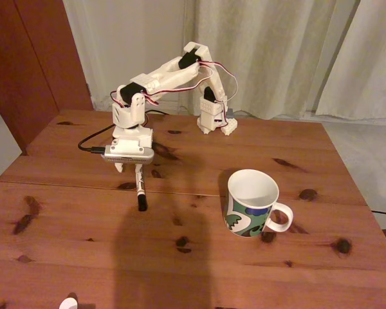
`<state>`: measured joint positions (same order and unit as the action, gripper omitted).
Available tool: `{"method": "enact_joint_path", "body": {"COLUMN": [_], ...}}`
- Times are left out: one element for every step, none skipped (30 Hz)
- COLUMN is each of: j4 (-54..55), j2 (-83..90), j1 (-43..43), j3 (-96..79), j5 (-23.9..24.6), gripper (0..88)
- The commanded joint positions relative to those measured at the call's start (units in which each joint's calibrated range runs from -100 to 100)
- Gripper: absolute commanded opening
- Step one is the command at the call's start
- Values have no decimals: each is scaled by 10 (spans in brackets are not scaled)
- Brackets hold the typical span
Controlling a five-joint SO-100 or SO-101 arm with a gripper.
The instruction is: Clean up the desk and place the pens and markers into the cup
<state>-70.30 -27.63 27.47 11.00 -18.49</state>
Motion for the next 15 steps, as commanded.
{"method": "enact_joint_path", "body": {"j4": [-8,-9,-10,-10,-10,-13,-18,-21,-21,-21,-20,-17,-13,-12,-12], "j2": [14,16,17,18,23,32,43,55,65,72,78,83,86,86,85], "j1": [-11,-17,-22,-27,-31,-35,-37,-38,-39,-39,-43,-44,-44,-45,-45], "j3": [10,4,-2,-6,-12,-18,-25,-32,-41,-52,-63,-74,-86,-93,-97], "j5": [-6,-6,-6,-5,-5,-5,-5,-5,-5,-5,-5,-5,-5,-5,-5], "gripper": [180,180,180,180,180,180,180,180,180,180,180,180,180,179,179]}}
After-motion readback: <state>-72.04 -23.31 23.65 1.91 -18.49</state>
